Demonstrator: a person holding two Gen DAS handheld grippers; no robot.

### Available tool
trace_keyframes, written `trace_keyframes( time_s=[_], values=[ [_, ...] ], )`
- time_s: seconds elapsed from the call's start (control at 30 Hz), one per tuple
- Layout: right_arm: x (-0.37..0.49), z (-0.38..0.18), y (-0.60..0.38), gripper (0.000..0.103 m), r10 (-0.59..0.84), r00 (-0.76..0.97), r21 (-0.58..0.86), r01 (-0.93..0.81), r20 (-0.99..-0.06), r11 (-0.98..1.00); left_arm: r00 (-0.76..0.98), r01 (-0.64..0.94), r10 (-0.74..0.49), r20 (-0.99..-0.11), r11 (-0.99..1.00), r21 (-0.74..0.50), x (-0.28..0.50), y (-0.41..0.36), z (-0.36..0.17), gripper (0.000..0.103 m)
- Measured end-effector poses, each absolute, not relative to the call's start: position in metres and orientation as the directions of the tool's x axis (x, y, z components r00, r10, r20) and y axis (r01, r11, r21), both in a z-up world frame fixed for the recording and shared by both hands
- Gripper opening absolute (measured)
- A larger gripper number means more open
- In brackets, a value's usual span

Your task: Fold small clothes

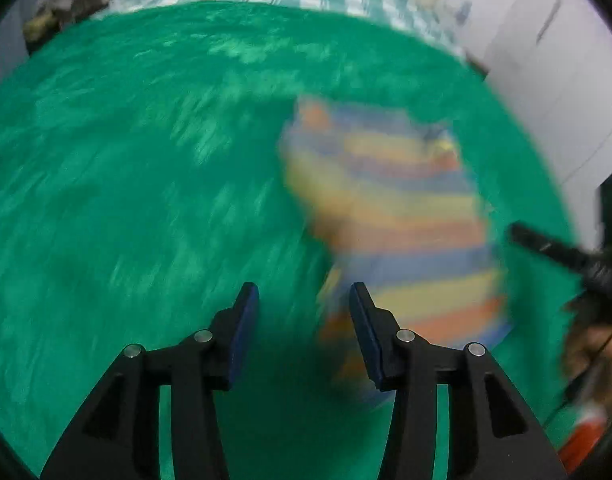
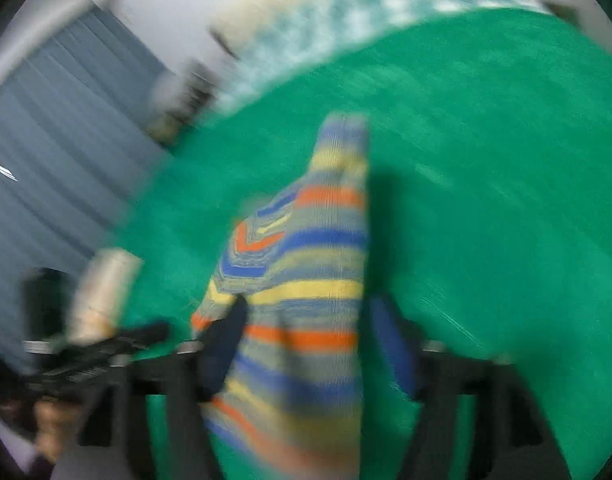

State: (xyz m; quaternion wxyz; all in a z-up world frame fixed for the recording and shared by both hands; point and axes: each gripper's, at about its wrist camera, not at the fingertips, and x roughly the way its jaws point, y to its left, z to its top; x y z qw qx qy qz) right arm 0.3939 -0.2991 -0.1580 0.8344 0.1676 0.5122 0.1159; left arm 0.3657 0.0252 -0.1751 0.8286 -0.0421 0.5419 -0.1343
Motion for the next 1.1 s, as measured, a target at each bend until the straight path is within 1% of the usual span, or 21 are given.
trace_keyframes(
  time_s=[0.03, 0.07, 0.1, 0.17, 0.23, 0.27, 0.3, 0.4, 0.53, 0.63, 0.77, 0.97, 1.1],
  values=[
    [0.378, -0.162, -0.304, 0.073, 0.319, 0.434, 0.349, -0.012, -0.843, 0.937, 0.397, 0.185, -0.246, -0.884, 0.965, -0.185, 0.346, 0.025, -0.173, 0.059],
    [0.361, -0.163, -0.308, 0.076, 0.274, 0.422, 0.298, -0.01, -0.864, 0.955, 0.417, 0.191, -0.232, -0.879, 0.968, -0.165, 0.332, 0.025, -0.169, 0.072],
    [0.341, -0.16, -0.309, 0.085, 0.226, 0.413, 0.24, -0.017, -0.882, 0.971, 0.456, 0.193, -0.208, -0.865, 0.972, -0.132, 0.315, 0.023, -0.16, 0.086],
    [0.313, -0.147, -0.305, 0.093, 0.163, 0.42, 0.158, -0.047, -0.893, 0.986, 0.542, 0.181, -0.141, -0.829, 0.982, -0.048, 0.288, 0.017, -0.136, 0.1],
    [0.281, -0.125, -0.295, 0.098, 0.119, 0.446, 0.088, -0.089, -0.887, 0.992, 0.62, 0.155, -0.08, -0.781, 0.988, 0.021, 0.266, 0.009, -0.106, 0.101],
    [0.27, -0.112, -0.291, 0.101, 0.108, 0.459, 0.066, -0.106, -0.882, 0.992, 0.637, 0.143, -0.064, -0.768, 0.989, 0.036, 0.264, 0.008, -0.096, 0.101],
    [0.261, -0.099, -0.284, 0.103, 0.102, 0.471, 0.049, -0.124, -0.876, 0.991, 0.656, 0.131, -0.052, -0.753, 0.99, 0.046, 0.257, 0.004, -0.083, 0.101],
    [0.234, -0.064, -0.269, 0.103, 0.097, 0.52, 0.007, -0.172, -0.849, 0.985, 0.671, 0.125, -0.073, -0.738, 0.992, 0.016, 0.228, 0.003, -0.053, 0.101],
    [0.196, -0.025, -0.253, 0.103, 0.1, 0.563, -0.013, -0.193, -0.82, 0.981, 0.671, 0.054, -0.016, -0.742, 0.998, 0.026, 0.195, 0.003, -0.027, 0.101],
    [0.169, -0.006, -0.243, 0.103, 0.099, 0.58, -0.022, -0.198, -0.808, 0.98, 0.64, 0.054, 0.01, -0.768, 0.997, 0.058, 0.17, -0.001, -0.016, 0.101],
    [0.13, 0.013, -0.231, 0.103, 0.1, 0.58, -0.032, -0.212, -0.809, 0.977, 0.633, 0.052, 0.032, -0.774, 0.995, 0.084, 0.132, -0.004, -0.005, 0.101],
    [0.082, 0.025, -0.225, 0.103, 0.114, 0.563, 0.003, -0.195, -0.819, 0.981, 0.615, 0.027, 0.039, -0.788, 0.997, 0.07, 0.082, 0.004, 0.001, 0.101],
    [0.049, 0.028, -0.226, 0.103, 0.07, 0.539, -0.014, -0.15, -0.839, 0.989, 0.594, 0.013, 0.033, -0.804, 0.999, 0.051, 0.058, 0.009, 0.003, 0.101]
  ],
)
